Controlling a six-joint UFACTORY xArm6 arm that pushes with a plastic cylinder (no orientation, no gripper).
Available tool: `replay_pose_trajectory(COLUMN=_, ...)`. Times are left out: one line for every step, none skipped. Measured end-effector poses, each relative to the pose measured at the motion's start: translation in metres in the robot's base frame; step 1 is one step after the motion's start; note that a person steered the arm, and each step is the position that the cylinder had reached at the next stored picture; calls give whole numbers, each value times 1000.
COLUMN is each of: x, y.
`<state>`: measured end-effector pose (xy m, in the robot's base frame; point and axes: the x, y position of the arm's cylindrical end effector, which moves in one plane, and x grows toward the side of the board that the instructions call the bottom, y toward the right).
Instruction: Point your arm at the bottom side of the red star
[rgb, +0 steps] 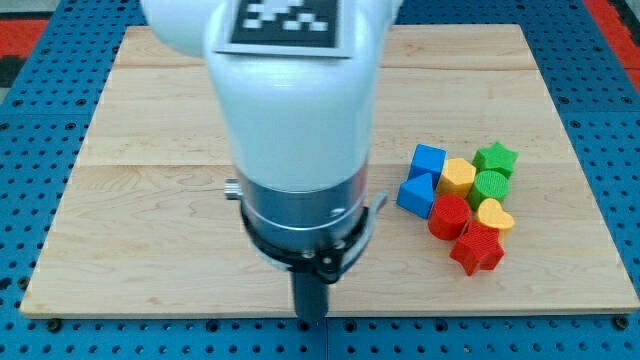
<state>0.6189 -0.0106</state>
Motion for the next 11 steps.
replay_pose_trajectory(x=0, y=7)
replay_pose_trajectory(x=-1, y=7)
replay_pose_trajectory(x=-1, y=8)
replay_pose_trajectory(x=-1, y=8)
replay_pose_trajectory(x=-1, y=12)
replay_pose_trajectory(x=-1, y=16)
replay_pose_trajectory(x=0, y=29)
replay_pose_trajectory(x=-5, y=75)
replay_pose_trajectory(x=-3, y=153)
replay_pose_trajectory(x=-12, y=182)
replay_pose_trajectory(x=-23, y=196)
